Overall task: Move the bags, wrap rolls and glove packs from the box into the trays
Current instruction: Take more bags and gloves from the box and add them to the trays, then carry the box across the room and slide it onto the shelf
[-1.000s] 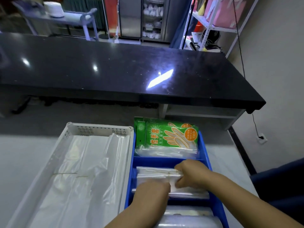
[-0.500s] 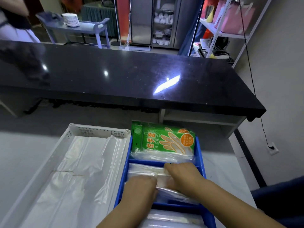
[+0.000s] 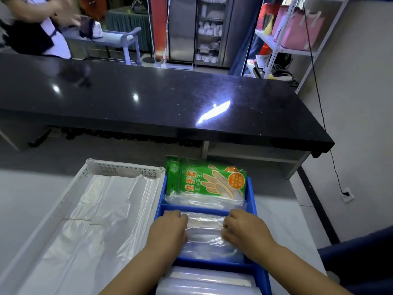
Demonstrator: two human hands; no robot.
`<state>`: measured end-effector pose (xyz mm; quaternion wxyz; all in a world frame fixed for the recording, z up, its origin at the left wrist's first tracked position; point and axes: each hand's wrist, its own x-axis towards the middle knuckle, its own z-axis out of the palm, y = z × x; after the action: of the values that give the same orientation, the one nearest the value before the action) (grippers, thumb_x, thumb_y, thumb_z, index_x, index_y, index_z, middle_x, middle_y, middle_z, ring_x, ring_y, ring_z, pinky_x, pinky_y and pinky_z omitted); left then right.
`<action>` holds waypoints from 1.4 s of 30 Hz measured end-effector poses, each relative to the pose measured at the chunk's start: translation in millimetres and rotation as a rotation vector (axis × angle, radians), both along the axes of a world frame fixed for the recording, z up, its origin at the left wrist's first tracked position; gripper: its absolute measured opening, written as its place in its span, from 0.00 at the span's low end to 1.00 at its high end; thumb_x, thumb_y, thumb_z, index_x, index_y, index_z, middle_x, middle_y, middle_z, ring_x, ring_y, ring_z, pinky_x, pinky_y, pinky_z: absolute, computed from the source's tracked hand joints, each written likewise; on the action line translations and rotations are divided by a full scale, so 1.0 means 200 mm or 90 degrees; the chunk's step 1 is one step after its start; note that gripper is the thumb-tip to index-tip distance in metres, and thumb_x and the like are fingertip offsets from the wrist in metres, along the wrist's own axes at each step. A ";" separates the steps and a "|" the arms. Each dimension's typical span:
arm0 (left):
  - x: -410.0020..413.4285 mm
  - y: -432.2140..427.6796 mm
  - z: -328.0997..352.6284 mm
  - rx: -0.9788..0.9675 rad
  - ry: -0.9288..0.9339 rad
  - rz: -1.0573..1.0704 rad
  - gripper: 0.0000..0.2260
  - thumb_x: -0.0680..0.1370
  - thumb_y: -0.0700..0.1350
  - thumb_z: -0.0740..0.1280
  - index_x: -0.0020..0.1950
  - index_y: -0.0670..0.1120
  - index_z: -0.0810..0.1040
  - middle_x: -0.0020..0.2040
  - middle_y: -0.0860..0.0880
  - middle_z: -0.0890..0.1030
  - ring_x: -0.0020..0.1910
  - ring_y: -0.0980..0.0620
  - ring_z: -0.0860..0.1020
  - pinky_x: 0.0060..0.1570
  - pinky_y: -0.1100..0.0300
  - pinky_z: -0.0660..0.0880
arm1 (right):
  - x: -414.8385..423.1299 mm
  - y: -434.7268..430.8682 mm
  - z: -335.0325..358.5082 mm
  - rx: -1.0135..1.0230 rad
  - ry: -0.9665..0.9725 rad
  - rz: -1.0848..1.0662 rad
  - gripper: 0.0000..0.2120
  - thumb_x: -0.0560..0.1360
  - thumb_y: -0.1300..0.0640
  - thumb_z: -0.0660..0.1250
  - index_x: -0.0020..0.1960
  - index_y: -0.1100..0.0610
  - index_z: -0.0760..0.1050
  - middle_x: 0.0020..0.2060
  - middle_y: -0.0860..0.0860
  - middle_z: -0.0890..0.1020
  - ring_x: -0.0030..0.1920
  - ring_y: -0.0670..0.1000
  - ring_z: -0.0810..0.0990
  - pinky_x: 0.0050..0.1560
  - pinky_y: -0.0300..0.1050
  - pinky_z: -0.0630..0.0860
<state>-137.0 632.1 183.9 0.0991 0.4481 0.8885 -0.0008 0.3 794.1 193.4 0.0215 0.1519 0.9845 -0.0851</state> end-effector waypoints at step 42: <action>0.61 -1.44 0.22 0.169 0.107 0.562 0.08 0.76 0.53 0.61 0.49 0.52 0.77 0.47 0.53 0.81 0.48 0.51 0.78 0.42 0.56 0.73 | -0.30 -1.08 0.22 -0.021 0.073 0.583 0.13 0.78 0.53 0.56 0.54 0.50 0.77 0.48 0.49 0.81 0.50 0.53 0.79 0.45 0.47 0.75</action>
<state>-14.2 344.1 227.0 -0.0403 0.0344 0.9915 0.1188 -60.0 578.8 237.8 0.0044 -0.3041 0.9483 -0.0906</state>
